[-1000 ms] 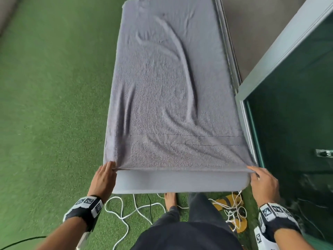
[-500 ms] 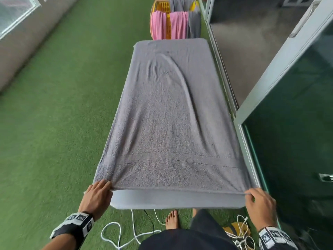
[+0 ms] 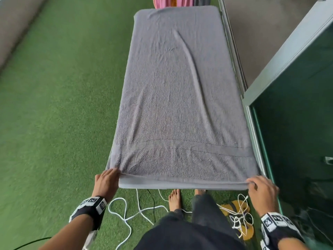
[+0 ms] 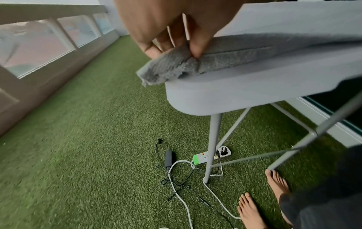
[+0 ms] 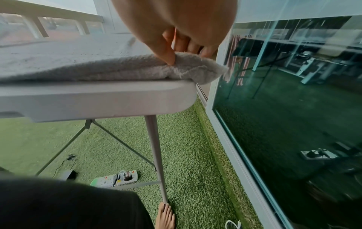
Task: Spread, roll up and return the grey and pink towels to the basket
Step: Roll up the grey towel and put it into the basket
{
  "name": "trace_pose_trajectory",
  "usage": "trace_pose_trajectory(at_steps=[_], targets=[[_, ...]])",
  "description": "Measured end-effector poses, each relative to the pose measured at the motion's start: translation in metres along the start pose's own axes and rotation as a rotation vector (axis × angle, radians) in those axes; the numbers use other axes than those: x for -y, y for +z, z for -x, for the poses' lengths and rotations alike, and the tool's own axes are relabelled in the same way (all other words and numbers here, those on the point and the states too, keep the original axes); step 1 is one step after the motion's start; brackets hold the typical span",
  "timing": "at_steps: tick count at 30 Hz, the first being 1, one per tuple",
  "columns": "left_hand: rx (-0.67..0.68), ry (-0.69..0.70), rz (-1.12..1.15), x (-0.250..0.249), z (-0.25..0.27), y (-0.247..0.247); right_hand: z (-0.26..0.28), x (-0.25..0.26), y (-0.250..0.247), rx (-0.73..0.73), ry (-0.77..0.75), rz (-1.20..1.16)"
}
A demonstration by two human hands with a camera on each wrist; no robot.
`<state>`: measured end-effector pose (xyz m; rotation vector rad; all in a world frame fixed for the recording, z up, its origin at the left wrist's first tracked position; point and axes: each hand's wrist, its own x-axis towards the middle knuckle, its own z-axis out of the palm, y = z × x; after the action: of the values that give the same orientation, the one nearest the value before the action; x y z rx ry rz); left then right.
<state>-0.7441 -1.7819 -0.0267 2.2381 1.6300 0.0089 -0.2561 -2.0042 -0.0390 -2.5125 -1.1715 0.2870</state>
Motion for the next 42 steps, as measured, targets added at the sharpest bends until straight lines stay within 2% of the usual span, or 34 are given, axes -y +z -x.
trace_pose_trajectory(at_steps=[6, 10, 12, 14, 16, 20, 23, 25, 31, 35, 36, 39, 42], targets=[[0.08, -0.151, -0.087, -0.008, -0.018, -0.001, -0.024, 0.006, -0.001, 0.094, 0.052, 0.129], [-0.065, -0.263, -0.117, -0.019, -0.015, 0.006, -0.021, 0.02, -0.004, 0.026, 0.141, 0.177], [-0.145, -0.18, -0.076, -0.024, -0.004, 0.013, -0.01, 0.023, 0.001, 0.004, 0.044, 0.137], [-0.128, -0.034, -0.039, -0.025, 0.007, 0.022, 0.001, 0.022, 0.008, 0.082, -0.079, 0.111], [-0.102, 0.043, -0.003, -0.022, 0.011, 0.028, 0.004, 0.017, 0.012, 0.102, -0.115, 0.108], [-0.137, -0.005, 0.047, -0.015, 0.005, 0.029, -0.006, 0.018, 0.012, 0.063, -0.028, 0.05], [-0.244, 0.038, 0.062, -0.014, 0.0, 0.024, -0.013, 0.021, 0.01, 0.005, 0.003, -0.046], [-0.276, 0.019, 0.05, -0.018, -0.003, 0.016, -0.02, 0.019, 0.006, -0.013, 0.008, -0.041], [-0.064, -0.046, -0.171, -0.024, -0.021, -0.001, -0.045, 0.018, 0.002, 0.05, -0.061, 0.155], [-0.109, -0.141, -0.193, -0.024, -0.044, -0.002, -0.063, 0.021, -0.001, 0.036, -0.003, 0.218], [-0.134, -0.124, -0.156, -0.025, -0.046, -0.001, -0.064, 0.024, -0.003, 0.052, -0.005, 0.163], [-0.133, 0.072, -0.006, -0.032, -0.04, 0.009, -0.053, 0.025, -0.002, 0.187, -0.078, 0.004], [-0.124, 0.147, -0.004, -0.033, -0.029, 0.018, -0.043, 0.01, 0.009, 0.188, -0.189, 0.099]])
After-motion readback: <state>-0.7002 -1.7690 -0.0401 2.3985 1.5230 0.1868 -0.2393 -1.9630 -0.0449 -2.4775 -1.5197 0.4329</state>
